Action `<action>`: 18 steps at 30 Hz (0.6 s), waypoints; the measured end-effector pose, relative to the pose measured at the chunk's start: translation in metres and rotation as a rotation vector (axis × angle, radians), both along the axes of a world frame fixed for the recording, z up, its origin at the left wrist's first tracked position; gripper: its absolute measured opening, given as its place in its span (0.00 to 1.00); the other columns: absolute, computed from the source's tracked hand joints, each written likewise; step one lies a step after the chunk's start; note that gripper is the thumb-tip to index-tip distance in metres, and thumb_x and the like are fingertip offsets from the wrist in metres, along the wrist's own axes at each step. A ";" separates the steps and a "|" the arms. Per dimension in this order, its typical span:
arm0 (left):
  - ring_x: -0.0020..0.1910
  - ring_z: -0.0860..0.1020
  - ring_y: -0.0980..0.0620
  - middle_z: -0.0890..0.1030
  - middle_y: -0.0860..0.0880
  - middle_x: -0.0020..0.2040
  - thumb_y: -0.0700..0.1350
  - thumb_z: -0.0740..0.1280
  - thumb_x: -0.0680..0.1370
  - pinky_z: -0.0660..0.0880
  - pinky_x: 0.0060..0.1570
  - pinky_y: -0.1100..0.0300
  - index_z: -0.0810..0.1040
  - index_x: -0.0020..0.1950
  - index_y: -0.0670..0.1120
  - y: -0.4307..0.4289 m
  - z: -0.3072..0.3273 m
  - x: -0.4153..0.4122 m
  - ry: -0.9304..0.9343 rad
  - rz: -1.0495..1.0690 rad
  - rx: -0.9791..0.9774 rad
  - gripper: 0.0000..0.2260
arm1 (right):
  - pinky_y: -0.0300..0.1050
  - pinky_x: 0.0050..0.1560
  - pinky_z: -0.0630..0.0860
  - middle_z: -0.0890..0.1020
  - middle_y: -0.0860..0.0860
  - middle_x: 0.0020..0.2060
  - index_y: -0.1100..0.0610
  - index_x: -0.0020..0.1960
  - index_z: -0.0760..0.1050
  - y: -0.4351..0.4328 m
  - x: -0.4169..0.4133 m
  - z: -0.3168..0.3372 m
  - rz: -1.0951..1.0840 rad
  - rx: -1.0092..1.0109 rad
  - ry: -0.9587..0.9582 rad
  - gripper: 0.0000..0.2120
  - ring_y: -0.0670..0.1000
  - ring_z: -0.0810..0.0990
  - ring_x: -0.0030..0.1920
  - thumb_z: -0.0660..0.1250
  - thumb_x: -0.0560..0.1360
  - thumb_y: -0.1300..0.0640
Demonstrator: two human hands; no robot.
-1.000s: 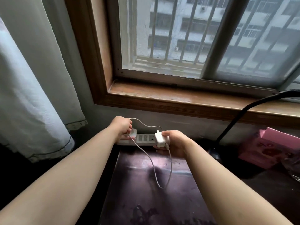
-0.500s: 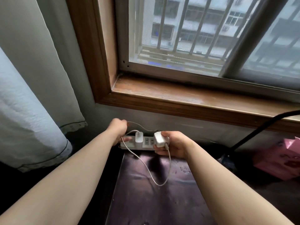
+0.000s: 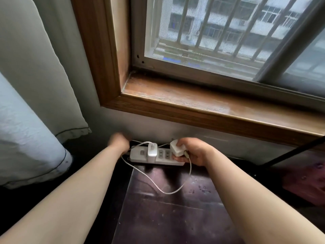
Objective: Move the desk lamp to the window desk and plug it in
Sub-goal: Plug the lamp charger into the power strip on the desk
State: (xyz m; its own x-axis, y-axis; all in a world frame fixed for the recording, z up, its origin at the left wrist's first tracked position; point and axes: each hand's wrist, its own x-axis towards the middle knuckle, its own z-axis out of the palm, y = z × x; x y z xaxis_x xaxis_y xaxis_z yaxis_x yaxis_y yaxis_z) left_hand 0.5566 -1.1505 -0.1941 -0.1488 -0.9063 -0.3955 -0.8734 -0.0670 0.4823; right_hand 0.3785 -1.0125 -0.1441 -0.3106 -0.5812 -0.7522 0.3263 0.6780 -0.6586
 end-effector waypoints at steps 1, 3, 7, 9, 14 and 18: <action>0.64 0.75 0.41 0.76 0.38 0.66 0.40 0.58 0.81 0.72 0.61 0.55 0.75 0.65 0.37 0.002 -0.003 0.001 -0.026 -0.022 -0.011 0.15 | 0.40 0.25 0.79 0.77 0.59 0.39 0.60 0.44 0.71 0.000 -0.002 -0.001 0.009 0.005 0.011 0.05 0.55 0.79 0.35 0.58 0.76 0.65; 0.65 0.75 0.41 0.76 0.38 0.66 0.39 0.58 0.81 0.72 0.62 0.55 0.75 0.65 0.38 0.005 -0.009 0.003 -0.062 -0.045 -0.011 0.15 | 0.40 0.25 0.79 0.77 0.59 0.40 0.60 0.44 0.72 0.000 -0.005 -0.002 0.029 0.016 0.043 0.04 0.55 0.79 0.36 0.61 0.76 0.67; 0.64 0.76 0.41 0.77 0.39 0.65 0.36 0.61 0.78 0.72 0.62 0.53 0.77 0.64 0.40 0.009 -0.018 0.003 -0.040 -0.062 0.006 0.15 | 0.37 0.24 0.77 0.79 0.61 0.46 0.64 0.48 0.74 0.000 -0.007 -0.003 0.112 0.064 0.167 0.03 0.53 0.79 0.36 0.65 0.74 0.67; 0.64 0.76 0.41 0.78 0.39 0.65 0.37 0.60 0.79 0.72 0.62 0.54 0.78 0.64 0.40 0.009 -0.018 0.003 -0.028 -0.105 0.020 0.15 | 0.37 0.23 0.76 0.78 0.62 0.49 0.65 0.55 0.74 -0.001 -0.007 -0.006 0.125 0.075 0.232 0.10 0.54 0.79 0.34 0.67 0.73 0.67; 0.57 0.80 0.40 0.81 0.39 0.58 0.40 0.64 0.77 0.75 0.54 0.54 0.81 0.57 0.37 0.016 -0.015 0.005 0.000 -0.129 0.025 0.12 | 0.45 0.30 0.78 0.79 0.61 0.44 0.64 0.49 0.76 -0.002 -0.003 -0.010 0.173 0.101 0.475 0.11 0.58 0.79 0.39 0.73 0.68 0.66; 0.57 0.79 0.39 0.81 0.38 0.58 0.37 0.63 0.76 0.75 0.54 0.54 0.80 0.57 0.36 0.026 -0.012 0.007 0.053 -0.071 0.038 0.12 | 0.58 0.44 0.83 0.80 0.60 0.43 0.64 0.48 0.76 -0.002 0.003 -0.008 0.149 0.081 0.542 0.11 0.60 0.83 0.44 0.72 0.66 0.65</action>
State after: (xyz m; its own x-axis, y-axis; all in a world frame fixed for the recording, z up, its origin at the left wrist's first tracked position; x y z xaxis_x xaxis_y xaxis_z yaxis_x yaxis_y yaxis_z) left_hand 0.5641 -1.1246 -0.2063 -0.2342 -0.8769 -0.4197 -0.8500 -0.0249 0.5262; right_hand 0.3814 -1.0145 -0.1522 -0.5840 -0.5956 -0.5515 -0.1472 0.7459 -0.6496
